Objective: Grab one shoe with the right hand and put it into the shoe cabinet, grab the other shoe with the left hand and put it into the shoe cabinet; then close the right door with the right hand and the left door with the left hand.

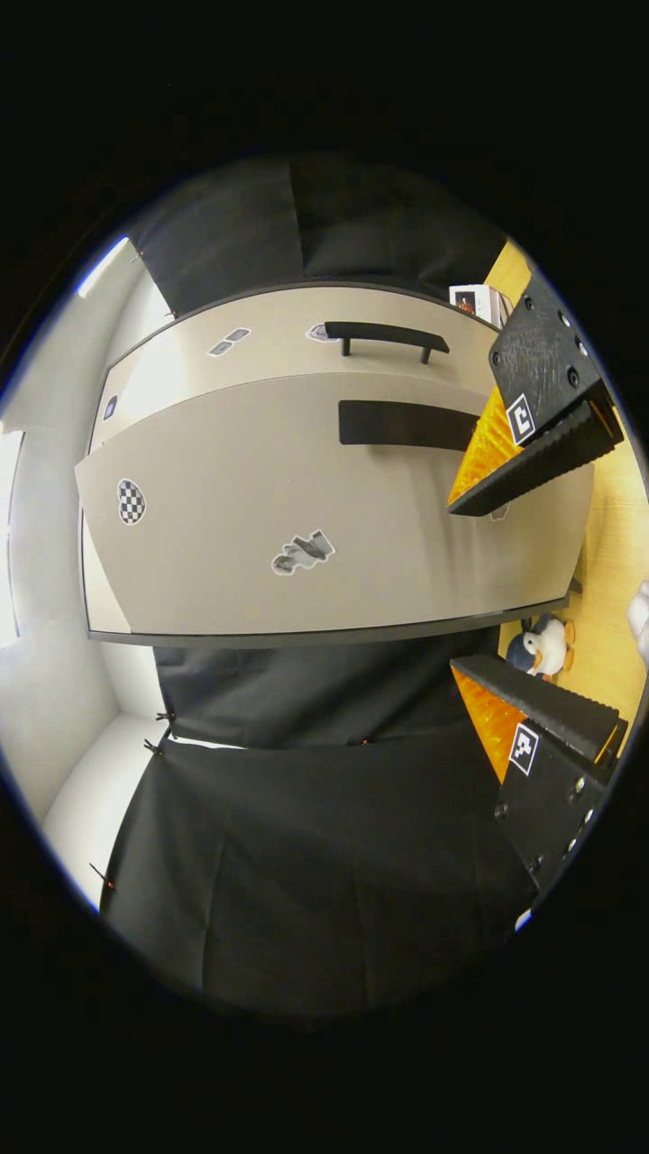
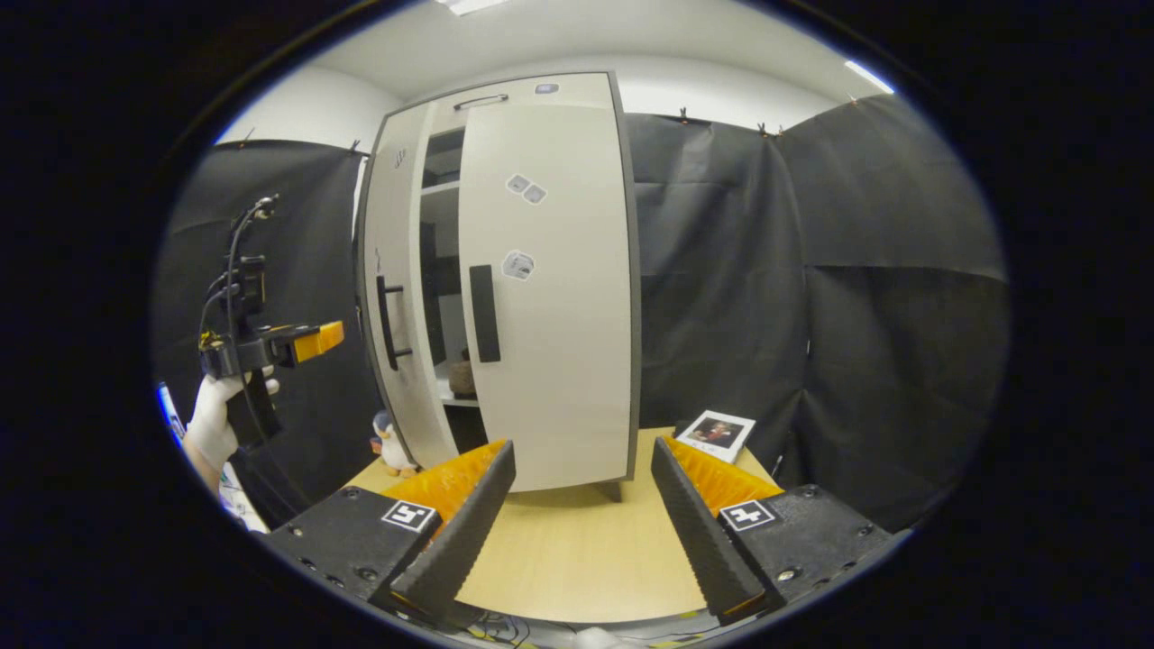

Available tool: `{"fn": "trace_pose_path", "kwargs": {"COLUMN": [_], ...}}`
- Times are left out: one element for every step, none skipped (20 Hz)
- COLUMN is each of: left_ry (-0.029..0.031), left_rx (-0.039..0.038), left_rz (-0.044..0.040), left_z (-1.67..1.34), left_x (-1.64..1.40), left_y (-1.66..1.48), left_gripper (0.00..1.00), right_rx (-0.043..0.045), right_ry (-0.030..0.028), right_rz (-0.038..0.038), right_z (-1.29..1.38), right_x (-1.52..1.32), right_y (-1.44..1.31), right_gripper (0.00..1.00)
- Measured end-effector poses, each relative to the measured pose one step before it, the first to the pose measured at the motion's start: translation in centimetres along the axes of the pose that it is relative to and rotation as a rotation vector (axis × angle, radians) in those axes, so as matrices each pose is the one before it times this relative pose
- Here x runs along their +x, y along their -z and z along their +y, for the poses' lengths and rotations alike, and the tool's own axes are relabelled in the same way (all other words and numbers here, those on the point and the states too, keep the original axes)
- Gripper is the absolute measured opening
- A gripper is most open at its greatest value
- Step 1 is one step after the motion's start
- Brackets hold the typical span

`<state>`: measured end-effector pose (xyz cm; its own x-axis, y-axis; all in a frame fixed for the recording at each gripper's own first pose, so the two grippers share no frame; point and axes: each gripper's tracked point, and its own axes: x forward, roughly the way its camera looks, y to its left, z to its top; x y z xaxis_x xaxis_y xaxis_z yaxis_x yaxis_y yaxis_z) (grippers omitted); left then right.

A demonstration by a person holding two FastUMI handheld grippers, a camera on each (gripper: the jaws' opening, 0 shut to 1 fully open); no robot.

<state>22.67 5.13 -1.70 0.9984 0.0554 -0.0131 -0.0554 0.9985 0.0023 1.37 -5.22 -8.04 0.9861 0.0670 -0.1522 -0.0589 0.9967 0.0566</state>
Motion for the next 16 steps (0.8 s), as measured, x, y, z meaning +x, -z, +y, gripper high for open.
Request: {"fn": "trace_pose_path", "kwargs": {"left_ry": [0.001, 0.00161, 0.00592, 0.00453, 0.00541, 0.0097, 0.01053, 0.01344, 0.01219, 0.01458, 0.01385, 0.01255, 0.0033, 0.00127, -0.00454, -0.00606], "left_rx": [-0.00131, -0.0008, -0.00065, -0.00114, -0.00168, -0.00188, -0.0024, -0.00064, -0.00172, -0.00521, -0.00408, -0.00128, -0.00247, -0.00057, -0.00137, 0.00129], "left_rz": [0.00508, 0.00718, 0.00248, -0.00038, 0.00121, -0.00665, -0.00344, -0.00434, -0.00259, -0.00552, -0.00409, -0.00059, -0.00221, -0.00001, 0.00517, -0.00412], "left_z": [-0.004, 0.053, -0.084, -0.078, -0.135, -0.263, -0.259, -0.35, -0.327, -0.428, -0.547, -0.361, -0.34, -0.636, 0.346, 0.174], "left_x": [-0.302, -0.38, -0.48, -0.7, -0.897, -0.852, -1.066, -0.923, -0.886, -0.896, -1.087, -1.019, -1.017, -1.594, -0.469, -1.036], "left_y": [0.087, 0.087, -0.102, -0.091, -0.122, -0.225, -0.277, -0.159, -0.304, -0.333, -0.234, -0.141, -0.111, -0.14, 0.216, 0.103], "left_gripper": [0.96, 1.0, 0.96, 1.0, 0.96, 0.96, 0.96, 0.96, 1.0, 0.96, 1.0, 1.0, 0.96, 0.96, 0.96, 0.96], "right_rx": [-0.00337, -0.00284, -0.0032, -0.00315, -0.00209, -0.00098, -0.00155, -0.00183, -0.00251, -0.00202, -0.00079, -0.00216, -0.00218, -0.00278, -0.00156, -0.00005], "right_ry": [-0.00128, -0.00184, -0.00277, 0.00004, 0.00207, 0.00127, 0.00363, 0.00341, 0.00216, 0.00191, 0.00254, 0.00004, 0.00139, 0.00261, 0.00395, 0.00325], "right_rz": [-0.0061, -0.00514, -0.00441, -0.00507, -0.00624, -0.00897, -0.00755, -0.00874, -0.01136, -0.00849, -0.00947, -0.00847, -0.00468, -0.00486, -0.00425, -0.00174], "right_z": [0.087, 0.183, 0.183, 0.217, 0.127, 0.148, 0.131, 0.134, 0.26, 0.123, 0.188, 0.24, 0.152, 0.119, 0.053, 0.128], "right_x": [0.195, 0.219, 0.079, -0.072, -0.077, -0.14, -0.15, -0.126, -0.136, -0.156, -0.224, -0.102, -0.186, -0.202, -0.169, -0.118], "right_y": [-0.31, -0.367, -0.227, -0.106, -0.249, -0.403, -0.239, -0.381, -0.422, -0.231, -0.353, -0.215, -0.119, -0.149, -0.116, 0.05], "right_gripper": [0.99, 0.99, 0.99, 0.99, 0.99, 1.0, 1.0, 0.99, 0.99, 0.99, 0.99, 0.99, 0.99, 0.99, 0.99, 0.99]}}
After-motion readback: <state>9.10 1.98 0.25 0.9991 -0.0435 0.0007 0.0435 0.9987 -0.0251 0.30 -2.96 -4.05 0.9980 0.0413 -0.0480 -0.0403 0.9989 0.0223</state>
